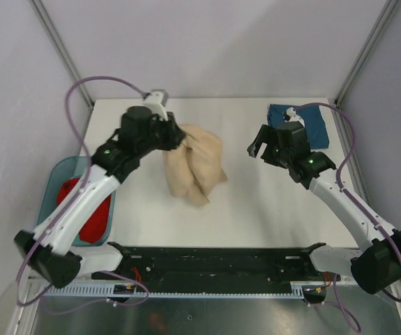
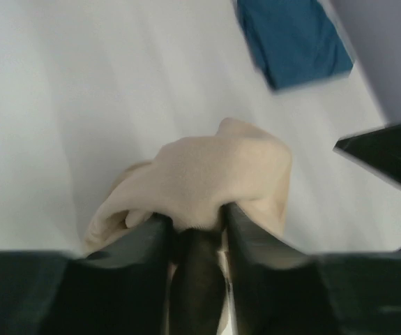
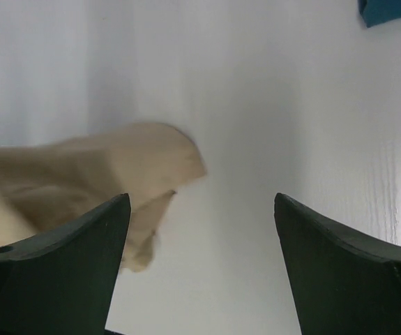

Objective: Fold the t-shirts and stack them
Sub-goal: Move the tshirt to the center of the board, then flatten out the tshirt

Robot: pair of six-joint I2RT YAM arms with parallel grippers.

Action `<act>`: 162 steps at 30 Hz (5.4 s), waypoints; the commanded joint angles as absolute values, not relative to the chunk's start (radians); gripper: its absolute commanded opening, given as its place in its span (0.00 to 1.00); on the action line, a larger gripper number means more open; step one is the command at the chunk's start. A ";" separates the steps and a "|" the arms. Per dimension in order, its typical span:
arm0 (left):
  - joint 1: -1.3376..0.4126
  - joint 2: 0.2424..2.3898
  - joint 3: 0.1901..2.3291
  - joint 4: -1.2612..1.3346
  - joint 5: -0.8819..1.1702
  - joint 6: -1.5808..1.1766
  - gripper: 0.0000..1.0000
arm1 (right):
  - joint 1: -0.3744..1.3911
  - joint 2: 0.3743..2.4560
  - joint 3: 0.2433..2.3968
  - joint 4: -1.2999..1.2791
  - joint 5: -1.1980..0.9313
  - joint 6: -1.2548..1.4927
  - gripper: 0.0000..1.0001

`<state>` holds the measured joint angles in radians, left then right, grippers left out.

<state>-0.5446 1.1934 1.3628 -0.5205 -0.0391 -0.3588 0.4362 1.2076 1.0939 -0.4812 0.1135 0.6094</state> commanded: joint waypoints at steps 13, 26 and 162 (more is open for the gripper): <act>-0.527 1.211 1.110 -0.489 -0.123 -0.479 0.81 | 0.630 1.316 1.091 -0.502 0.176 0.629 0.86; -0.397 1.243 0.900 -0.481 -0.049 -0.538 0.64 | 0.956 1.485 1.086 -0.435 0.259 0.830 0.82; -0.343 1.634 1.034 -0.476 -0.178 -0.543 0.02 | 0.176 1.856 1.448 -0.513 -0.040 0.535 0.00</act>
